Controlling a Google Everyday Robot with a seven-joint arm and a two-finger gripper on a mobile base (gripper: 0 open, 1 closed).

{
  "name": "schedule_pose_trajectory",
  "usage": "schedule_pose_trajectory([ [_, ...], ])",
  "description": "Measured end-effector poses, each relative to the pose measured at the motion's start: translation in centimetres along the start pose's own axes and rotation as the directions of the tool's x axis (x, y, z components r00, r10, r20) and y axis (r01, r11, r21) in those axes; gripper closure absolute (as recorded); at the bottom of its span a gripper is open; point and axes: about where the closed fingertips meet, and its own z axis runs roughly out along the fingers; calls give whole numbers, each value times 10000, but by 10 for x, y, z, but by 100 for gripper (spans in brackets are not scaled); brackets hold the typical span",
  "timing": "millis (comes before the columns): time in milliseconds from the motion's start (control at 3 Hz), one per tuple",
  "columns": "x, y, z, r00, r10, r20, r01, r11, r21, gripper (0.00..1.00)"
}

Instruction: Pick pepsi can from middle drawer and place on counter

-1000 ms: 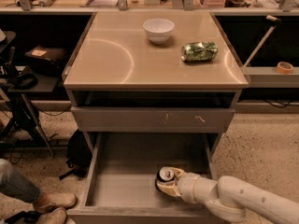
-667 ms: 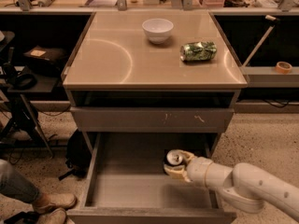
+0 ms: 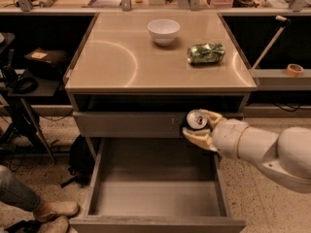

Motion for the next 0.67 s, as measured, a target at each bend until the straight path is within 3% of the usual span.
schedule_pose_trajectory([
  [333, -27, -1, -7, 9984, -559, -74, 561, 9983, 145, 100],
  [667, -39, -6, -8, 9959, -906, -54, 907, 9958, 147, 100],
])
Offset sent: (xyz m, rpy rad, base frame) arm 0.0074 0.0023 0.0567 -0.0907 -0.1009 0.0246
